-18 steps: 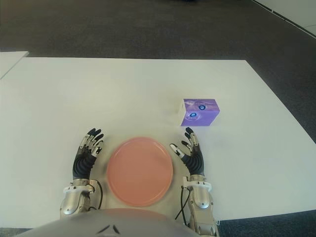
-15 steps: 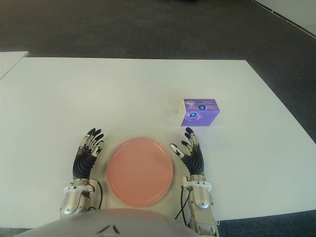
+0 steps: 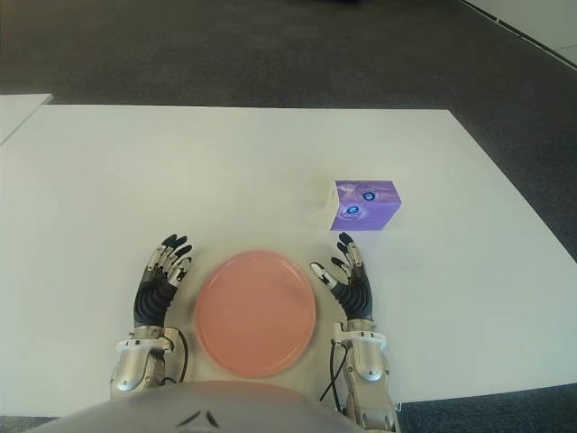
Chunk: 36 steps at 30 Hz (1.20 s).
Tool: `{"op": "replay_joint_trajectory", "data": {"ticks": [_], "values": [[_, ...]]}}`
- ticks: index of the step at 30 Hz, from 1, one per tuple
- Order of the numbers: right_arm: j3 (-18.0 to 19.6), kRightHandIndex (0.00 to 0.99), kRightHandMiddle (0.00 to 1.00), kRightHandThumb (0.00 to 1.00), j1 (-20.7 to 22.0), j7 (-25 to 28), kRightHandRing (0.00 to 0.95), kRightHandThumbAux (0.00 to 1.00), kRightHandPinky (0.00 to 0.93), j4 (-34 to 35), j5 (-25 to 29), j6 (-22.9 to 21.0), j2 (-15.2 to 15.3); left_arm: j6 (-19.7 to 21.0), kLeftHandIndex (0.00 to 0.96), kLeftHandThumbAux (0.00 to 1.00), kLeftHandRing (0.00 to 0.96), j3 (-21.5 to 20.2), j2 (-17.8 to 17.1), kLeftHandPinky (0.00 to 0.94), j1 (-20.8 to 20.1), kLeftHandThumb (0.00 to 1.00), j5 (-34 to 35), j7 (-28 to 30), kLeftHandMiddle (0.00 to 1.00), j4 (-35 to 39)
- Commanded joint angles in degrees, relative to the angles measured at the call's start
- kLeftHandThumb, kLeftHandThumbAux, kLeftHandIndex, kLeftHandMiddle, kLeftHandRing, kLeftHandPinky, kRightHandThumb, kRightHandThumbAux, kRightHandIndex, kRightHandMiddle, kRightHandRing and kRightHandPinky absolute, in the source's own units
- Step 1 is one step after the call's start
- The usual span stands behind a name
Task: Put the tissue paper into the plate.
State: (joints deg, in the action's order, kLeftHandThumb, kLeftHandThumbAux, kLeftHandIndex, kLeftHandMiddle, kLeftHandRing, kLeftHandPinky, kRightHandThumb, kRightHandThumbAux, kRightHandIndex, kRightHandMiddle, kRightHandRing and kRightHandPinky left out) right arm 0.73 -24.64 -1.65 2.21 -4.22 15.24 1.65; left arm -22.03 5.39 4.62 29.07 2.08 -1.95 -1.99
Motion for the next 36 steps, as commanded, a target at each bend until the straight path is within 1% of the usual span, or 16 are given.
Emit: {"op": "replay_joint_trajectory", "data": {"ticks": [1,11,13,17,19,22,24,27,28,32,36], "values": [[-0.1,0.074,0.101,0.309,-2.6,0.2,0.083,0.619,0.087,-2.5,0.0,-4.5,-0.1,3.0,0.146,0.682,0.185,0.4,1.8,0.200,0.7,0.253,-0.3,-1.2,0.172,-3.2],[0.0,0.075,0.105,0.310,-2.5,0.4,0.086,0.626,0.088,-2.3,0.2,-4.3,0.1,3.6,0.147,0.685,0.196,0.4,2.0,0.206,0.6,0.250,0.6,-1.0,0.186,-3.3],[0.0,0.077,0.106,0.311,-2.8,0.7,0.087,0.627,0.091,-1.4,0.5,-4.1,0.2,3.1,0.144,0.683,0.199,0.5,1.9,0.211,0.4,0.246,0.4,-0.9,0.187,-3.7],[0.4,0.080,0.105,0.317,-4.3,1.2,0.089,0.628,0.102,3.6,0.3,-4.1,1.1,2.5,0.137,0.679,0.195,0.8,1.9,0.202,0.2,0.239,-0.1,-1.1,0.179,-4.1],[1.0,0.078,0.102,0.317,-5.6,1.5,0.087,0.628,0.097,7.9,-0.7,-3.9,2.3,2.5,0.139,0.677,0.187,0.9,2.1,0.192,0.2,0.239,-0.4,-1.4,0.174,-4.2],[1.9,0.075,0.098,0.312,-6.7,1.7,0.083,0.624,0.085,11.8,-2.2,-3.5,3.7,2.4,0.146,0.676,0.182,1.1,2.4,0.190,0.3,0.242,-0.6,-1.8,0.170,-4.3],[3.6,0.074,0.097,0.299,-7.1,1.4,0.081,0.615,0.090,15.2,-5.1,-1.6,5.9,2.2,0.156,0.678,0.184,1.3,2.6,0.196,0.3,0.251,-0.6,-2.0,0.174,-4.3],[6.2,0.074,0.100,0.276,-7.3,1.6,0.085,0.600,0.100,18.8,-7.7,0.7,8.8,1.8,0.161,0.681,0.192,1.5,2.7,0.206,0.2,0.261,-0.6,-2.1,0.181,-4.5],[6.7,0.074,0.100,0.271,-7.4,1.7,0.085,0.598,0.101,19.4,-8.0,1.1,9.3,1.8,0.162,0.681,0.193,1.5,2.6,0.208,0.2,0.262,-0.6,-2.1,0.182,-4.6],[9.7,0.073,0.105,0.241,-6.9,1.4,0.091,0.580,0.105,20.4,-10.9,6.0,13.0,1.7,0.157,0.681,0.199,1.6,2.5,0.210,-0.3,0.266,-0.5,-2.2,0.187,-5.2],[11.2,0.074,0.108,0.227,-6.5,0.5,0.094,0.572,0.106,20.0,-13.2,8.7,14.5,1.6,0.153,0.678,0.204,1.5,2.7,0.210,-0.7,0.261,-0.1,-2.1,0.189,-6.0]]}}
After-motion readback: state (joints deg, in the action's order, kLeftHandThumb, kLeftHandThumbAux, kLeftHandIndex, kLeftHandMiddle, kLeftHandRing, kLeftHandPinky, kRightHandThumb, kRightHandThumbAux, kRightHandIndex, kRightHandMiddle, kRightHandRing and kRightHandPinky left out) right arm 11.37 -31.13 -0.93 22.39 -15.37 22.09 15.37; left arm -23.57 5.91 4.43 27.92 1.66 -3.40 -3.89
